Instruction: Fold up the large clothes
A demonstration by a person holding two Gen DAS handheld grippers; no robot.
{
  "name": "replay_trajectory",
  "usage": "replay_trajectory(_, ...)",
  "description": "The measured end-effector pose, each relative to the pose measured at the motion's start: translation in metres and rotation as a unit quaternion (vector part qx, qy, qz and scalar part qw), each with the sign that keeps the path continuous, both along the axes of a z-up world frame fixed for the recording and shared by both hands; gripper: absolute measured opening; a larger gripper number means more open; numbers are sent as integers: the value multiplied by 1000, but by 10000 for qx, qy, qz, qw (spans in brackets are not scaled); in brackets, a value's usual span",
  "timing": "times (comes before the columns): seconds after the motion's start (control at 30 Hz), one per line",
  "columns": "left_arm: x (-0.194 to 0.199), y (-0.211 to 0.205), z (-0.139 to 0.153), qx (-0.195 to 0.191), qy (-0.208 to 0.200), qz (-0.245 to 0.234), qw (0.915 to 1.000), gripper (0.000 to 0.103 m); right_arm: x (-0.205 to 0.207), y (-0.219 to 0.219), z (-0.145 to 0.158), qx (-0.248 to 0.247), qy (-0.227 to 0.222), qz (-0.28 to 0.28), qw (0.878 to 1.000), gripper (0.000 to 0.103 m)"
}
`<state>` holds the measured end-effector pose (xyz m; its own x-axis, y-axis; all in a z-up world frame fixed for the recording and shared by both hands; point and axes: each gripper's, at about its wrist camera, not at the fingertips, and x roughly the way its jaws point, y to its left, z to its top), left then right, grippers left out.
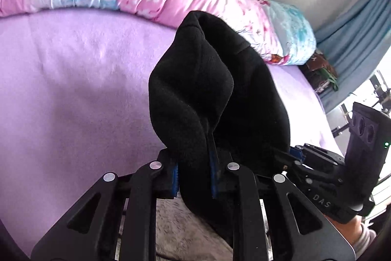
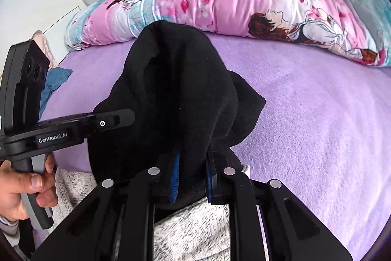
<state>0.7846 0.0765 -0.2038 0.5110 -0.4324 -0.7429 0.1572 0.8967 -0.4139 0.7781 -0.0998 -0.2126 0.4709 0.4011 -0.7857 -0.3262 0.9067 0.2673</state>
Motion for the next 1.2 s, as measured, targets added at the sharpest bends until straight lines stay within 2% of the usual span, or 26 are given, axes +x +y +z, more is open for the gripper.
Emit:
replay_trajectory(0.2,-40,-3,25,-59,-431,-308,9986,17,-33,-8,16,-37,-162,65,9998,13)
replay_trajectory(0.3,-68,-1,33,34,-634,-404,9972,17,-59,-9,21,-92,-343,233,9991,13)
replay_trajectory(0.37,-91,-5,38,248,-839,-543,9947,17,-78,-11,23,-134,-450,359,9983,13)
replay_trajectory(0.57,-181,-16,46,854,-1816,-1157,9728,18,-143,-18,27,-266,-924,767,9924,13)
replay_trajectory(0.67,-226,-18,38,976,-2055,-1368,9641,19,-177,-22,21,-253,-1002,954,9901,13)
replay_trajectory(0.77,-259,-21,20,1190,-2003,-1515,9606,22,-204,-26,4,-292,-874,1059,9901,13)
replay_trajectory(0.8,-270,-21,13,1242,-1964,-1540,9604,27,-213,-28,-3,-312,-819,1068,9904,13)
replay_trajectory(0.93,-298,-19,-11,1214,-1666,-1542,9663,27,-237,-37,-24,-188,-607,997,9930,13)
replay_trajectory(1.03,-310,-15,-20,1273,-1695,-1269,9690,28,-249,-43,-34,-122,-543,863,9947,14)
replay_trajectory(1.07,-313,-14,-22,1279,-1671,-1152,9708,33,-253,-44,-37,-164,-525,836,9950,15)
replay_trajectory(1.13,-318,-13,-23,1292,-1610,-1050,9728,49,-260,-45,-41,-224,-446,828,9953,17)
replay_trajectory(1.17,-321,-13,-22,1302,-1602,-1007,9733,73,-264,-45,-42,-268,-443,822,9953,18)
replay_trajectory(1.2,-322,-12,-20,1329,-1595,-946,9736,86,-267,-46,-41,-294,-440,823,9952,18)
